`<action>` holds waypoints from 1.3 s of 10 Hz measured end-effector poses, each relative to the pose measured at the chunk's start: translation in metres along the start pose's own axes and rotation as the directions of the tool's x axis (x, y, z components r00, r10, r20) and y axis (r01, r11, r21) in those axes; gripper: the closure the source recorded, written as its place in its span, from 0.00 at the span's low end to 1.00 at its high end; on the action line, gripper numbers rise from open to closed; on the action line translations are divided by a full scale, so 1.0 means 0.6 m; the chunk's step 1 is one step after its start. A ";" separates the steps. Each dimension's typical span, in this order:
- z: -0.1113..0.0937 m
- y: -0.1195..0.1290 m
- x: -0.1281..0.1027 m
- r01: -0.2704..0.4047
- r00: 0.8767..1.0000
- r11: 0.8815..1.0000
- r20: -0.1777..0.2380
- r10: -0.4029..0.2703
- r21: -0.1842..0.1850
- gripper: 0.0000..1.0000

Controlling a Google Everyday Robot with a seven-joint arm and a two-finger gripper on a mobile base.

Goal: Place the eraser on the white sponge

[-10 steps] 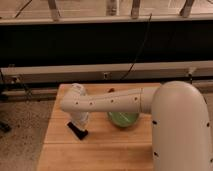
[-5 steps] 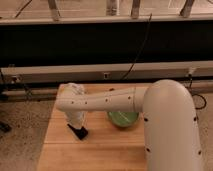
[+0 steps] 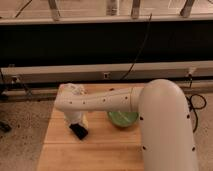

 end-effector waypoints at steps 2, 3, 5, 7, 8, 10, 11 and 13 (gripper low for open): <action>0.012 -0.005 0.006 0.021 1.000 1.000 0.002 -0.021 -0.010 0.20; 0.019 -0.009 0.008 0.039 0.999 0.999 0.005 -0.039 -0.014 0.20; 0.033 -0.009 0.013 0.070 0.997 0.997 0.014 -0.069 -0.022 0.20; 0.046 -0.008 0.016 0.098 0.995 0.995 0.026 -0.097 -0.030 0.20; 0.052 -0.009 0.015 0.110 0.994 0.993 0.033 -0.109 -0.034 0.20; 0.061 -0.012 0.013 0.133 0.990 0.990 0.045 -0.131 -0.043 0.30; 0.063 -0.013 0.012 0.141 0.989 0.989 0.051 -0.138 -0.045 0.40; 0.059 -0.012 0.008 0.152 0.987 0.988 0.055 -0.150 -0.036 0.59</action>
